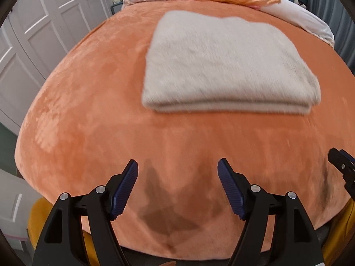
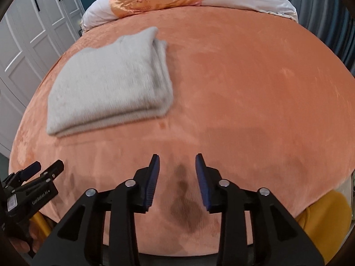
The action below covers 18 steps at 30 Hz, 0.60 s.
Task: Fold small clothes
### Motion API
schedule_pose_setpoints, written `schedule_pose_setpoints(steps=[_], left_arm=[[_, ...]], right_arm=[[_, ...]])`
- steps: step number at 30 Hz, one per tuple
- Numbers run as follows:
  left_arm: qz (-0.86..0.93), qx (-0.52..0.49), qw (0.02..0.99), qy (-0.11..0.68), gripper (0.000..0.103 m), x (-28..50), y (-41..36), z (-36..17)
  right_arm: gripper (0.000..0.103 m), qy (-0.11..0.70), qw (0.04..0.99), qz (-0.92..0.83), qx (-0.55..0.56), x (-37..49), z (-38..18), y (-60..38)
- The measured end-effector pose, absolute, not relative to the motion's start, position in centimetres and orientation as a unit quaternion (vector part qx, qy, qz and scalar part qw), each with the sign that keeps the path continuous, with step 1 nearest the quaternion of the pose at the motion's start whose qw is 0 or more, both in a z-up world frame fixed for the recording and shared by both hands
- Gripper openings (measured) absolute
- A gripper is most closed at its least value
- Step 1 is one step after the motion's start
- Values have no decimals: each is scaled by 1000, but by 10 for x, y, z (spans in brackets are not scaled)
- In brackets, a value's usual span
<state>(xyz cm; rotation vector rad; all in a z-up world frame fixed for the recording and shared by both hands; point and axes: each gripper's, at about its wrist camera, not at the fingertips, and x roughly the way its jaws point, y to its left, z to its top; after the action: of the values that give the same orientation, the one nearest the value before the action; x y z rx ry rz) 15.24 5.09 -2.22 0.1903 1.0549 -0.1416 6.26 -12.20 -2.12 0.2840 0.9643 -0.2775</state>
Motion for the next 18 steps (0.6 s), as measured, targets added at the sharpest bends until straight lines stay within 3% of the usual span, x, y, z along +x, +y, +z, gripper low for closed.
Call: schedule_pose_setpoints(steps=[6, 11, 18], left_arm=[[-66, 77, 865, 492, 76, 141, 56, -39], [-56, 79, 877, 471, 86, 133, 59, -45], [-52, 76, 896, 434, 88, 123, 60, -51]], right_arm=[[44, 467, 866, -129, 123, 51, -46, -110], [67, 449, 880, -128, 84, 46, -54, -90], [82, 427, 890, -142, 67, 45, -60, -83]])
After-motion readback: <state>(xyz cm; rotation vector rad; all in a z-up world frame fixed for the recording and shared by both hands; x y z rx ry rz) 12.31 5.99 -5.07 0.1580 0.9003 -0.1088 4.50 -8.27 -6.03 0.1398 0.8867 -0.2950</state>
